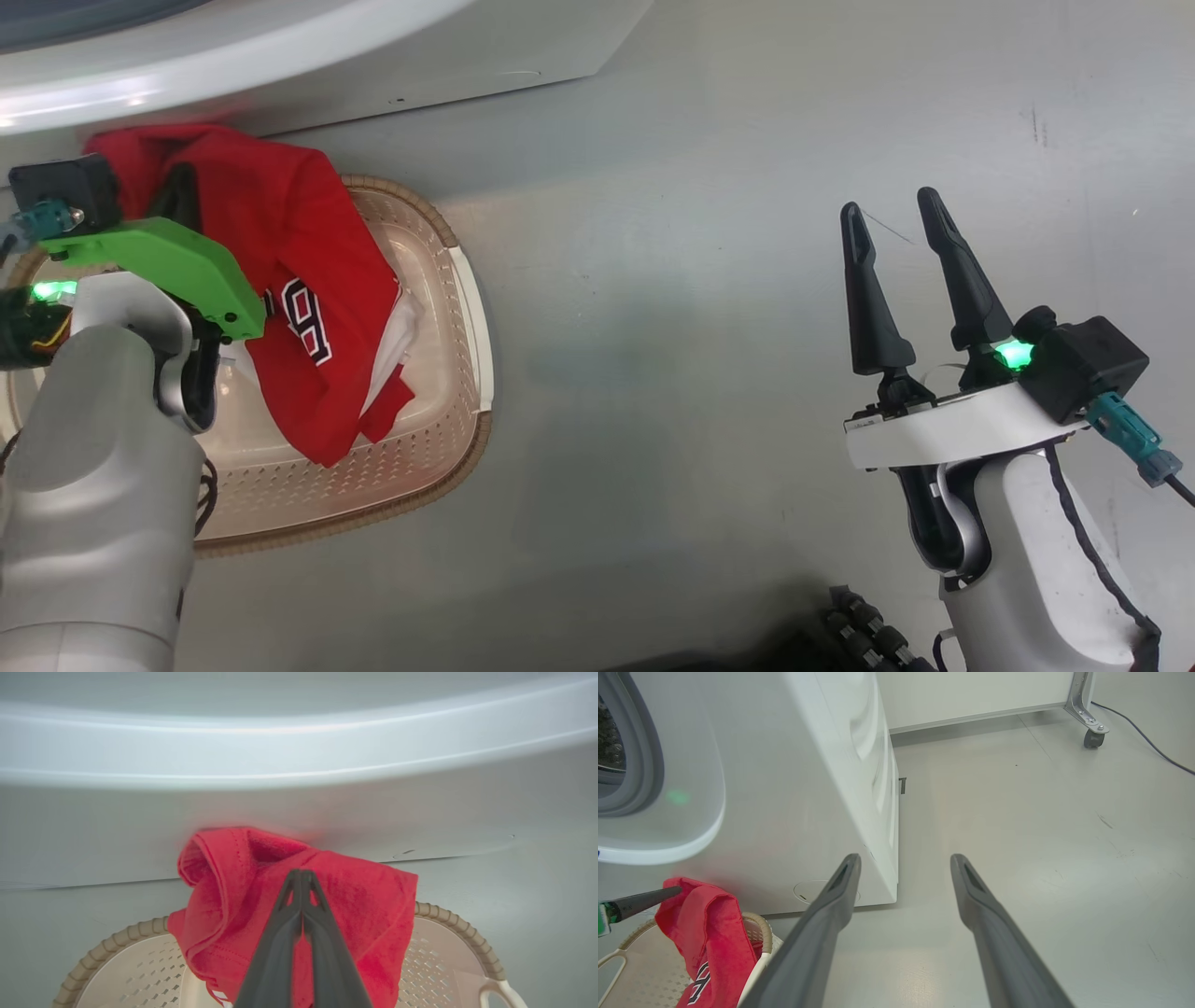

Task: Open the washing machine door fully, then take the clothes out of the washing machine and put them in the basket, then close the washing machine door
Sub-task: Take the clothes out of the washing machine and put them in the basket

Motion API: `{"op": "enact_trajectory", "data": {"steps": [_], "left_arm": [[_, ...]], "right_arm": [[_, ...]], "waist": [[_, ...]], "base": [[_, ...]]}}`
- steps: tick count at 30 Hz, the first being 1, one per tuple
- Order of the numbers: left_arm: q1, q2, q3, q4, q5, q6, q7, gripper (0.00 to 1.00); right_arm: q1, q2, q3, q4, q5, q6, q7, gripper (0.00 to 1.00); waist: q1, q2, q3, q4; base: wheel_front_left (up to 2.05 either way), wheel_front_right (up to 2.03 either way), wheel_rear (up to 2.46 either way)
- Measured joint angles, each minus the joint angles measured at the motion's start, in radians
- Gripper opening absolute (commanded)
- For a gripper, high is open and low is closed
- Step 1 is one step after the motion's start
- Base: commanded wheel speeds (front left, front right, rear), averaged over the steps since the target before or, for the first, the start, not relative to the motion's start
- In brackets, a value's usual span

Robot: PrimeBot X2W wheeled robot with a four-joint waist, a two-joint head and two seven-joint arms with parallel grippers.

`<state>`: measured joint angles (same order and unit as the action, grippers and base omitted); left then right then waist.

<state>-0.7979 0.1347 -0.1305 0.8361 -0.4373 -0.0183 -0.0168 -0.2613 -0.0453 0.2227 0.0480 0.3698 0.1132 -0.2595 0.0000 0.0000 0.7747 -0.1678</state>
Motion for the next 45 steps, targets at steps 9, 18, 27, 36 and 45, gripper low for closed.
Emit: {"op": "enact_trajectory", "data": {"steps": [9, 18, 27, 36, 45], "left_arm": [[0.038, -0.026, -0.011, -0.020, 0.033, 0.000, -0.140, 0.00], [0.100, -0.063, -0.058, -0.062, 0.061, 0.000, -0.215, 0.00], [0.179, -0.086, -0.076, -0.121, 0.085, 0.001, -0.233, 0.00], [0.269, -0.095, -0.098, -0.217, 0.096, 0.004, -0.235, 0.47], [0.351, -0.097, -0.104, -0.329, 0.118, 0.027, -0.235, 1.00]], "right_arm": [[0.000, 0.000, -0.011, 0.001, 0.000, 0.000, 0.000, 1.00], [0.001, -0.001, -0.032, 0.013, -0.012, 0.001, 0.000, 1.00], [0.005, -0.001, -0.046, 0.035, -0.054, 0.003, 0.000, 1.00], [0.045, -0.007, -0.071, 0.065, -0.084, 0.008, 0.000, 1.00], [0.084, -0.009, -0.073, 0.090, -0.101, 0.008, 0.000, 1.00]], "waist": [[0.0000, 0.0000, -0.008, 0.021], [0.0000, 0.0000, -0.032, 0.059], [0.0000, 0.0000, -0.089, 0.092], [0.0000, 0.0000, -0.177, 0.130], [0.0000, 0.0000, -0.286, 0.165]], "base": [[0.00, 0.00, 0.00], [0.00, 0.00, 0.00], [0.00, 0.00, 0.00], [0.00, 0.00, 0.00], [0.00, 0.00, 0.00]]}}
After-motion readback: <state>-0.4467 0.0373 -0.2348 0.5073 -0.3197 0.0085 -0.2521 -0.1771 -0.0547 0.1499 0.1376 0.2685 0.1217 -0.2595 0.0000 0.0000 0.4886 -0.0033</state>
